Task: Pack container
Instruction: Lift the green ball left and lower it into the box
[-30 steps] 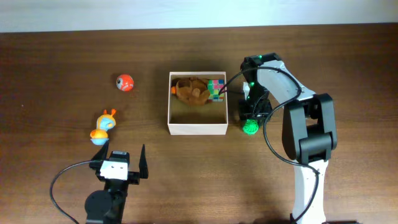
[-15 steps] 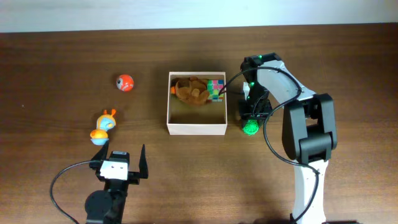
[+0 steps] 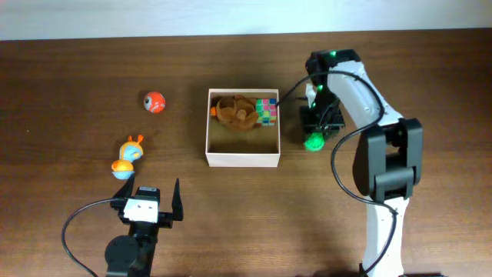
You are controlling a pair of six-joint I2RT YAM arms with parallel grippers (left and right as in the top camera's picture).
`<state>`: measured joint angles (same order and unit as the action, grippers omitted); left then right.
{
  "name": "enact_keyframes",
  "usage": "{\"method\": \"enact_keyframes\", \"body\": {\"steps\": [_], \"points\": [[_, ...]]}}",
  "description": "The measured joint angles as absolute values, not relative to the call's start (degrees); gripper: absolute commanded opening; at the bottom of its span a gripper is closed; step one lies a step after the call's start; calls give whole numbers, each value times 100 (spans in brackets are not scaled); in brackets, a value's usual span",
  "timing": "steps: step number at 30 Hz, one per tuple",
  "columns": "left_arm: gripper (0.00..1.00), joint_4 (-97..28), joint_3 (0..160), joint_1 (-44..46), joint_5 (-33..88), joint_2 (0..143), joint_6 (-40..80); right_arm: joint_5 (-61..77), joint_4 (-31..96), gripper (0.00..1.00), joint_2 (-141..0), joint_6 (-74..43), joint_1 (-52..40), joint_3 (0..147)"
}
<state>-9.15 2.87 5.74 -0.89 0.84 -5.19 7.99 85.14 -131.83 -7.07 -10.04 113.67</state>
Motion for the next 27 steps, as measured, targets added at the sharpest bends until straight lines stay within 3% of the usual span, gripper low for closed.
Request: {"method": "enact_keyframes", "body": {"steps": [14, 27], "points": [[99, -917, 287, 574, -89, 84, -519, 738, 9701, 41, -13170, -401, -1188, 13795], [99, -917, 287, 574, -89, 84, -519, 613, 9559, 41, -13131, -381, -3000, 13865]]}}
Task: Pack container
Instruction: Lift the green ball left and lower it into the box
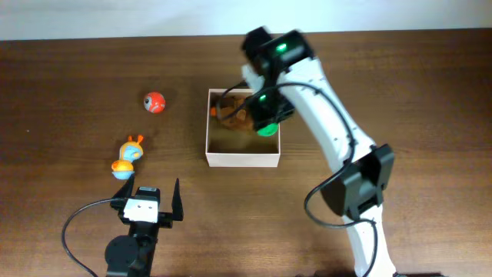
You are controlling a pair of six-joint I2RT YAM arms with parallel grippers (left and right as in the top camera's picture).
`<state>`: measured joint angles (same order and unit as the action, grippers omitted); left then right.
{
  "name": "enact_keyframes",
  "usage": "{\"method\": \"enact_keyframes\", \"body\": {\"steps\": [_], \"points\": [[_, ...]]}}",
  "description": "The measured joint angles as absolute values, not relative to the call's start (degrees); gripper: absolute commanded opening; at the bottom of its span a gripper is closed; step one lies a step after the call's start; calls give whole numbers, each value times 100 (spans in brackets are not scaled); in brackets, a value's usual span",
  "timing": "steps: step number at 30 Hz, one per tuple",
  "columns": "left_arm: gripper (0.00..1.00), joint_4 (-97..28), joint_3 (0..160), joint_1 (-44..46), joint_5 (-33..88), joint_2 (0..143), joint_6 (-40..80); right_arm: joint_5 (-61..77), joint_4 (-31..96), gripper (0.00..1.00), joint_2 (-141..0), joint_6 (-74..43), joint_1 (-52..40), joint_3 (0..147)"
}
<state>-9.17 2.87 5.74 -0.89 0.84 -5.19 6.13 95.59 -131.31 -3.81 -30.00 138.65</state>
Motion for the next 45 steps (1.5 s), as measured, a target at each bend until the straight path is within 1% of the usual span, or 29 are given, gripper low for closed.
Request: {"method": "enact_keyframes", "body": {"steps": [4, 13, 22, 28, 38, 45], "points": [[99, -917, 287, 574, -89, 84, -519, 429, 9336, 42, -13131, -390, -3343, 13865], [99, -917, 287, 574, -89, 84, -519, 58, 8750, 41, -13131, -438, -3380, 13694], [99, -915, 287, 574, -89, 84, -519, -191, 8068, 41, -13133, -449, -3376, 12503], [99, -917, 287, 574, -89, 84, -521, -257, 7778, 41, -13133, -449, -3317, 11963], [99, -917, 287, 574, -89, 84, -519, -366, 7677, 41, -13133, -427, -2963, 11793], [99, -917, 287, 574, -89, 84, -519, -475, 7677, 41, -13133, -379, -2921, 11793]]}}
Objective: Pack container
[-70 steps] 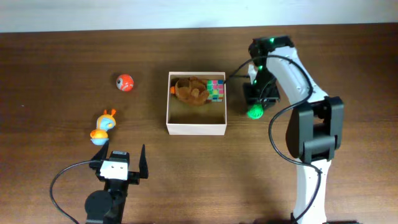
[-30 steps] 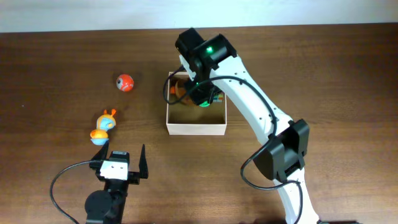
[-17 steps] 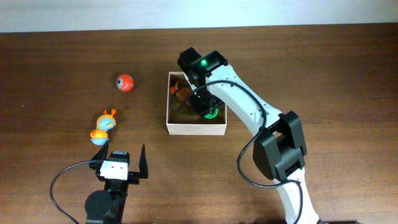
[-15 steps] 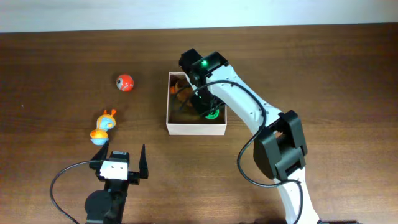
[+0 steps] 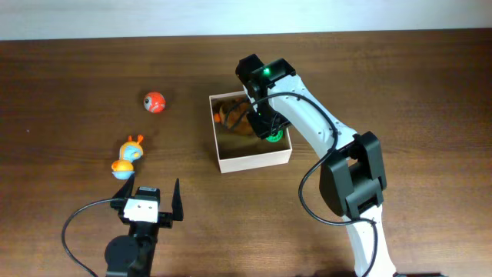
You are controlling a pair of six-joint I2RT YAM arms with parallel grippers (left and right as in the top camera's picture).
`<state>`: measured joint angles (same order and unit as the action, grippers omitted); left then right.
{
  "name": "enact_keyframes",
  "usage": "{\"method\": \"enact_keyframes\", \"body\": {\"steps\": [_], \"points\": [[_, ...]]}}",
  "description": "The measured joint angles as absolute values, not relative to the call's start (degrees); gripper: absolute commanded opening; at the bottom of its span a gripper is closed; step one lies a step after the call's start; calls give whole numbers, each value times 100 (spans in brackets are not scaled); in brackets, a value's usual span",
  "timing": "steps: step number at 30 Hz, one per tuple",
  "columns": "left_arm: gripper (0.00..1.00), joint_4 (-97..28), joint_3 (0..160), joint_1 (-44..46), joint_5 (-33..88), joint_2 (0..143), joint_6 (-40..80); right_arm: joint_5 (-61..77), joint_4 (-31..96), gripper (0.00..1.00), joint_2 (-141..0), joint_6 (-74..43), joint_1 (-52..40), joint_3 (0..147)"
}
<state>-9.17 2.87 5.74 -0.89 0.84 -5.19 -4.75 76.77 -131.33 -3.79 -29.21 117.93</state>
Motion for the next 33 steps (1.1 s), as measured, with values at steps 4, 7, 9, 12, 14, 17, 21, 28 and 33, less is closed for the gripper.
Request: {"method": "enact_keyframes", "body": {"steps": [4, 7, 9, 12, 14, 17, 21, 28, 33], "points": [[99, -915, 287, 574, -89, 84, -519, -495, 7677, 41, -13133, -373, -2923, 11793], [99, -917, 287, 574, -89, 84, -519, -493, 7675, 54, -13133, -373, -2923, 11793], [99, -917, 287, 574, -89, 84, -521, -497, 7669, 60, -13133, -357, -2923, 11793], [99, -917, 287, 574, -89, 84, -519, -513, 7662, 63, -13133, -314, -2923, 11793], [99, -917, 287, 574, -89, 84, -519, -515, 7664, 63, -13133, -303, -2923, 11793], [99, -917, 287, 574, -89, 84, -521, -513, 7662, 63, -13133, -303, -2923, 11793], [99, -917, 287, 574, -89, 84, -519, -489, 7721, 63, -13133, -298, -2923, 11793], [99, -917, 287, 574, -89, 84, -519, -193, 8326, 63, -13133, -298, -2969, 12046], [99, -915, 287, 574, -89, 84, -519, -64, 8486, 64, -13133, -290, -3262, 12171]]}}
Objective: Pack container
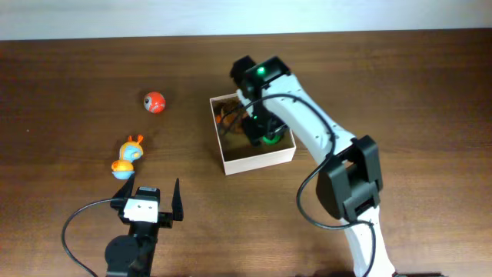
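The white box sits skewed at mid-table. Inside it lies a brown and orange toy. My right gripper reaches down into the box, and a green ball shows right against its right side, near the box's right wall. The wrist hides the fingers, so their hold on the ball cannot be made out. The coloured cube is hidden under the arm. A red ball and an orange and blue snail toy lie on the table to the left. My left gripper rests open at the front left.
The right arm stretches from the front right across the box's right side. The table's far edge runs along the top of the view. A black cable loops beside the left arm's base.
The right gripper has shifted a little to the left inside the box, while the green ball stays near the right wall. The box has turned slightly more. The left arm is unmoved.
The right gripper stood over the green ball on the table right of the square-set box. Then it hung over the box with the ball. Later it was down inside, and the box had skewed. Now it remains in the box beside the ball.
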You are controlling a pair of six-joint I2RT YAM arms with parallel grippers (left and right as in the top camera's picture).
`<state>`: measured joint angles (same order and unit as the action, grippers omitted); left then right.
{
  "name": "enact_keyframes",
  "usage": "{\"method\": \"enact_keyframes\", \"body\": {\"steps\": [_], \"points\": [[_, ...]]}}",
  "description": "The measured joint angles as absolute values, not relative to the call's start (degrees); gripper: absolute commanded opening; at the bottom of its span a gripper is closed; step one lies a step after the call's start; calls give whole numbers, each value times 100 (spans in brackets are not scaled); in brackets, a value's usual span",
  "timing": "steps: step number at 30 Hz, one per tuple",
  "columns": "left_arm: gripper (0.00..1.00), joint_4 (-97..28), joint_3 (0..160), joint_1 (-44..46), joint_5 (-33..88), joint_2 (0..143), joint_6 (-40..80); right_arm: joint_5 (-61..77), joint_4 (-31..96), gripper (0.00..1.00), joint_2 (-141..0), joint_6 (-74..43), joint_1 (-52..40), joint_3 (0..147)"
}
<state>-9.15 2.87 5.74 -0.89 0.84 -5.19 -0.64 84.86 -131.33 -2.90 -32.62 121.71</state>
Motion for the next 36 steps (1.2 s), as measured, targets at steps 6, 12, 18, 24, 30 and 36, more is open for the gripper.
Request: {"method": "enact_keyframes", "body": {"steps": [6, 12, 18, 24, 30, 36], "points": [[99, -917, 287, 574, -89, 84, -519, -16, 8455, 64, -13131, -255, -3874, 12173], [99, -917, 287, 574, -89, 84, -519, 8, 8342, 64, -13133, -252, -4147, 12173], [99, -915, 287, 574, -89, 84, -519, -14, 8165, 64, -13133, -250, -4134, 12195], [99, -917, 287, 574, -89, 84, -519, -80, 8501, 63, -13135, -248, -4134, 12905], [99, -917, 287, 574, -89, 84, -519, -137, 9426, 63, -13131, -248, -4145, 14005], [99, -915, 287, 574, -89, 84, -519, -141, 9701, 63, -13109, -255, -4278, 14101]]}}
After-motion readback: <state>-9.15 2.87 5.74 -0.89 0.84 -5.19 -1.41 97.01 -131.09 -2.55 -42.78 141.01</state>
